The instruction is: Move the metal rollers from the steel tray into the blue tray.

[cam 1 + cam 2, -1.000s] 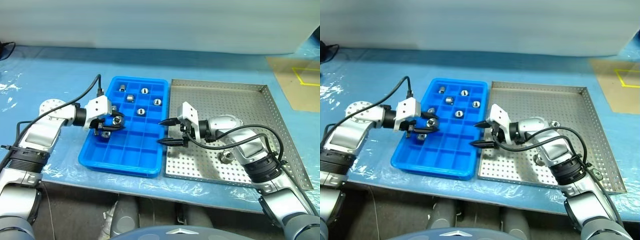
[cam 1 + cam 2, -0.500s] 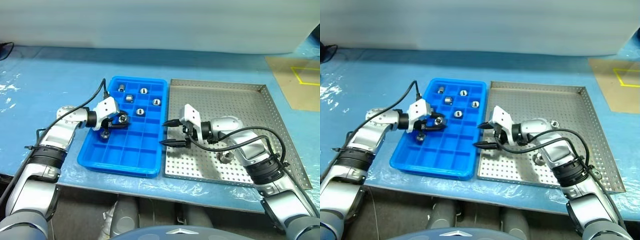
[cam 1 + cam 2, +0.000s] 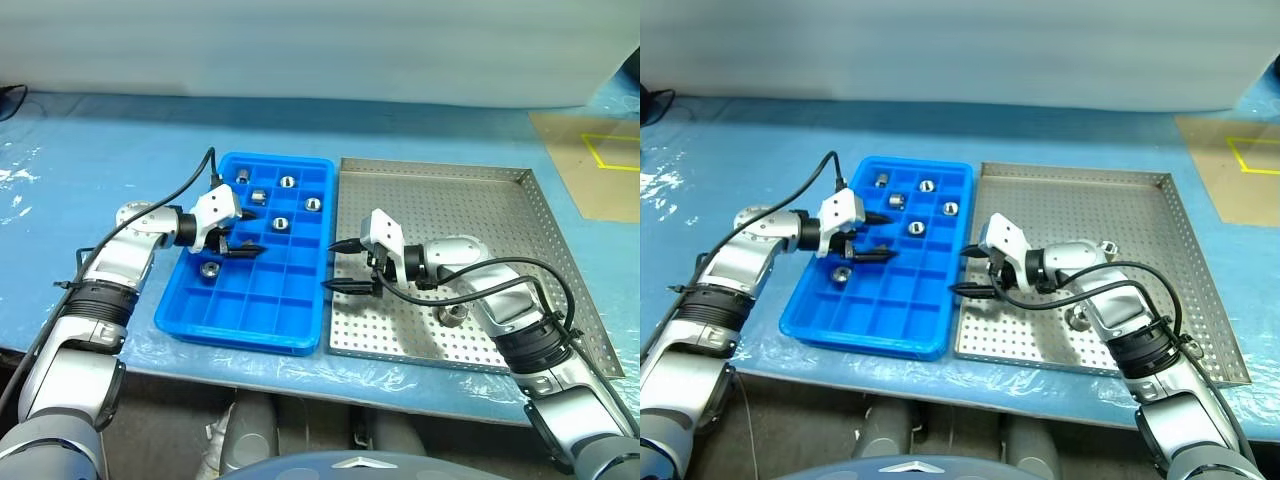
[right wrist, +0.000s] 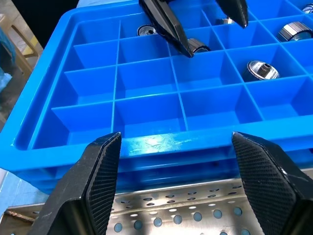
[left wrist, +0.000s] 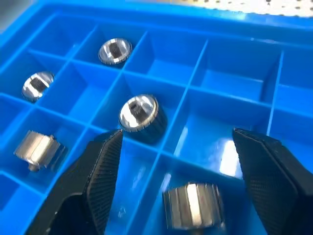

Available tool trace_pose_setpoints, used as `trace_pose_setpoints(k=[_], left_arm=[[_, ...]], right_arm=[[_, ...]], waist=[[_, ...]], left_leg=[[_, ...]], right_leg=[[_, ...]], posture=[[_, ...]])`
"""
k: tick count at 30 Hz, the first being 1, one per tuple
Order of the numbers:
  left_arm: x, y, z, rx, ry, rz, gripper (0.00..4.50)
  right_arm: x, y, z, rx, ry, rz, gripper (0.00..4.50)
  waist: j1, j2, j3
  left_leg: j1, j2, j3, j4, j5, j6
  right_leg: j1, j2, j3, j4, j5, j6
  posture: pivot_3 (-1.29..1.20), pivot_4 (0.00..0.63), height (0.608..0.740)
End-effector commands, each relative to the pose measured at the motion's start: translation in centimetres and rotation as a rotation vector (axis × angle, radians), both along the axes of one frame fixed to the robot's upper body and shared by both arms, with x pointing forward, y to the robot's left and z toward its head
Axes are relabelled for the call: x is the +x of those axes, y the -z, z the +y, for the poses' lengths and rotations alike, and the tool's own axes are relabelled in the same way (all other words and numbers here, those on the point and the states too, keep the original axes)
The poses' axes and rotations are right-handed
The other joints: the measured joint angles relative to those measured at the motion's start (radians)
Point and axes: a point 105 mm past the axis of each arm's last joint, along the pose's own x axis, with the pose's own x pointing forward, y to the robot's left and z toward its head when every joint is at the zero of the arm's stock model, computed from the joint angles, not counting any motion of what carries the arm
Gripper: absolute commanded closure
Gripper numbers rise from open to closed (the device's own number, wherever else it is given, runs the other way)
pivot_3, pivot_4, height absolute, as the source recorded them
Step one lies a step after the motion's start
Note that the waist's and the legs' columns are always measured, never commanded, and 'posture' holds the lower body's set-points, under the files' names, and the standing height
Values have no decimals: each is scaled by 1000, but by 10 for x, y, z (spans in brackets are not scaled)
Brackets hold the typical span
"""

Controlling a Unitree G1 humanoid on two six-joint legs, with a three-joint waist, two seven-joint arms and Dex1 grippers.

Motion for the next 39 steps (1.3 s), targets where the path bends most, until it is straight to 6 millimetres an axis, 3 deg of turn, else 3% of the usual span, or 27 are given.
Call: trace_pose_setpoints(k=[1,4,6,14,19,25,30,33,39], left_arm=[[13,-49,2,-98,-46,-137,713],[27,-64,11,-127,-118,-179,713],[27,-62,11,-125,-115,-162,713],[-13,-23,4,-128,-31,23,713],[-19,-27,-52,-199,94,-14,713],[-2,-51,-119,-272,209,-117,713],[13,-39,-140,-180,284,-134,713],[17,-25,-145,-98,333,-122,713],[18,-18,-173,-69,390,-104,713]], right_arm=[[1,-13,-2,28,10,-52,818],[2,-13,-3,29,22,-57,818],[3,-12,-3,31,30,-60,818],[-2,-9,-13,50,122,-65,818],[-3,-9,-18,53,171,-74,818],[-4,-12,-27,50,229,-86,818],[-9,-15,-43,54,323,-94,818],[-11,-19,-65,50,416,-108,818],[-30,-21,-107,11,596,-117,818]], waist=[[0,0,0],[-1,0,0],[-2,0,0],[-20,0,0],[-14,0,0],[-32,-1,0],[-62,0,-1],[-82,0,-1],[-88,0,0]], left_leg=[[0,0,0,0,0,0],[0,0,0,0,0,0],[0,0,0,0,0,0],[-1,0,1,-1,-1,1],[-1,0,3,1,-1,1],[0,-1,3,3,0,1],[1,-2,2,3,-1,2],[0,-2,1,3,-2,7],[-1,-2,2,3,-5,12]], right_leg=[[0,0,0,0,0,0],[0,0,0,0,0,0],[0,0,0,0,0,0],[-2,1,0,-1,0,-1],[2,-1,-1,-2,0,-1],[4,-1,0,-1,2,0],[3,1,1,-3,2,1],[3,2,1,-3,2,1],[3,2,2,-7,2,1]], posture=[[1,150,740],[-16,150,740],[-35,150,740],[-139,150,740],[-177,150,740],[-258,150,740],[-354,150,740],[-415,150,740],[-551,150,740]])
